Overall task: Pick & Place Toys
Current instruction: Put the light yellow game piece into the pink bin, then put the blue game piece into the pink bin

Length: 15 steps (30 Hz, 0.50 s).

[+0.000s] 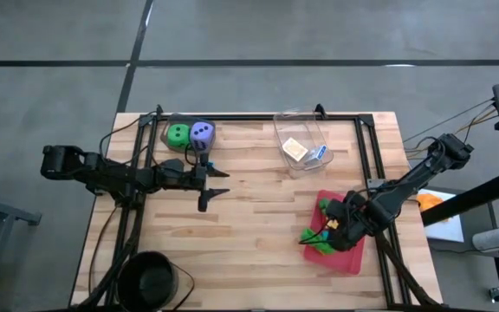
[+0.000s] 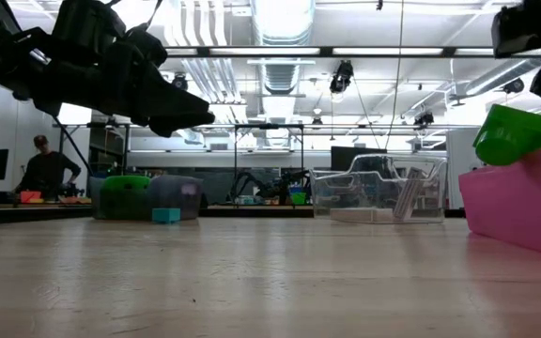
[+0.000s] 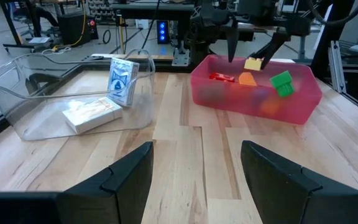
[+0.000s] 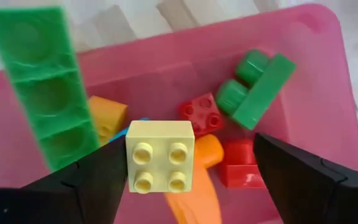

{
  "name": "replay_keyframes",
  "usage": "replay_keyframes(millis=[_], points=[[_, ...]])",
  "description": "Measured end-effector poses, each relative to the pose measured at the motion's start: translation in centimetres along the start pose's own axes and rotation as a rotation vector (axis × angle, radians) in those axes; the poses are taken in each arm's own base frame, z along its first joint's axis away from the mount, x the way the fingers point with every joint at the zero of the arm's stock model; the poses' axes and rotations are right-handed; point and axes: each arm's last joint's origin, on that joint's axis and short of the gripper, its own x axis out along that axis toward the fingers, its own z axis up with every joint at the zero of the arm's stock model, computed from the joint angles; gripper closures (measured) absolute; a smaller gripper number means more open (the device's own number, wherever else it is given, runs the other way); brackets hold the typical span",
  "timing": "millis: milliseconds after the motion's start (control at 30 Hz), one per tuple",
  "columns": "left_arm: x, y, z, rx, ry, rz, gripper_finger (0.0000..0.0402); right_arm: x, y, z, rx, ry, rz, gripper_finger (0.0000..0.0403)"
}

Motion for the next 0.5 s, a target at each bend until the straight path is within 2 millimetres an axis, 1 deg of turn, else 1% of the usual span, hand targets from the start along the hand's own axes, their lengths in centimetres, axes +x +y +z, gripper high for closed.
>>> replay_keyframes(millis=[367, 500], points=[[0.0, 0.0, 0.0, 0.000, 0.000, 0.000, 0.0156, -0.3, 1.2, 0.5, 0.043, -0.034, 0.112, 0.0067], [0.0, 0.0, 0.0, 0.000, 0.000, 0.000, 0.0156, -0.3, 1.4, 0.6, 0.045, -0.059, 0.123, 0.0067]])
